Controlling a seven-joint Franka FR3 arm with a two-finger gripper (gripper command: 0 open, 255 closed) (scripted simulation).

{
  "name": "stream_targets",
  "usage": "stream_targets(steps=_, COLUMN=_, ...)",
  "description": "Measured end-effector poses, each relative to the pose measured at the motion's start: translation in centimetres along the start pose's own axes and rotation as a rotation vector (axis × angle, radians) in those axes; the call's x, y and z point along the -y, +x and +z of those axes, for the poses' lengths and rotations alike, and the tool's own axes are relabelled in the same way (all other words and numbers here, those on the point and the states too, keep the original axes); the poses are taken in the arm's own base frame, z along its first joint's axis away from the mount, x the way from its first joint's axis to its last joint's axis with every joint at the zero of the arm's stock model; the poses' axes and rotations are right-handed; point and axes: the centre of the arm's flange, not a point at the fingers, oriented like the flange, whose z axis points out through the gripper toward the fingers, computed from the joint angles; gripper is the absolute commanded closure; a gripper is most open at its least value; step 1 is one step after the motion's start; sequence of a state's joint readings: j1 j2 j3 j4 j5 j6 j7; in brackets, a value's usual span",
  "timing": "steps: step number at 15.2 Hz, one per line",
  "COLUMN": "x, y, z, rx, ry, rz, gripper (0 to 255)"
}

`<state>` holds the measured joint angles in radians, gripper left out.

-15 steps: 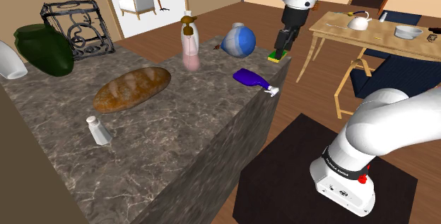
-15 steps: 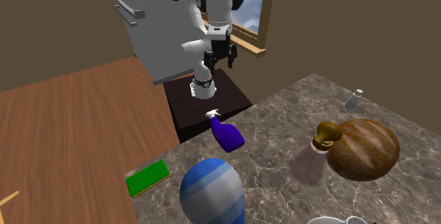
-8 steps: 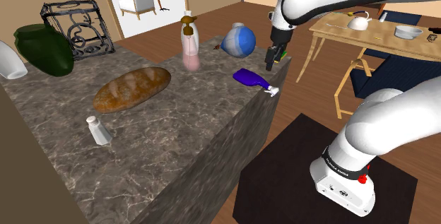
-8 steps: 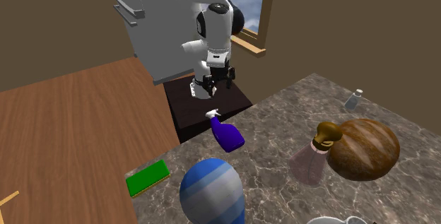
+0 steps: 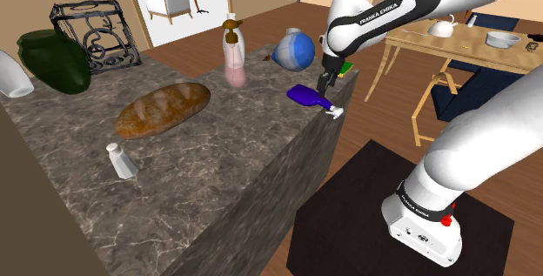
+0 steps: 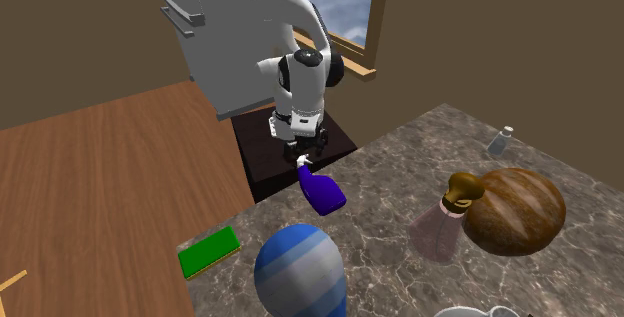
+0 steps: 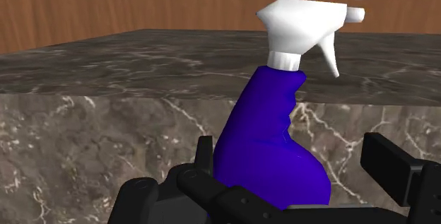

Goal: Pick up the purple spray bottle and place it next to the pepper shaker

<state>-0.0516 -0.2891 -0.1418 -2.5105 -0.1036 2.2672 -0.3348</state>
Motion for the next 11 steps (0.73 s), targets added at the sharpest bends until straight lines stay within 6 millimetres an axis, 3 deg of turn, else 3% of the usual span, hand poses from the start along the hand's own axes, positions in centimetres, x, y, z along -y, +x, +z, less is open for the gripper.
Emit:
stream_targets(steps=6, x=-0.9, y=0.8, z=4.1, rx=0.001, ry=-0.008, rz=-0.006, gripper=0)
stream_targets(steps=11, x=-0.9, y=0.8, z=6.2, rx=0.001, ry=-0.008, rz=-0.006, gripper=0)
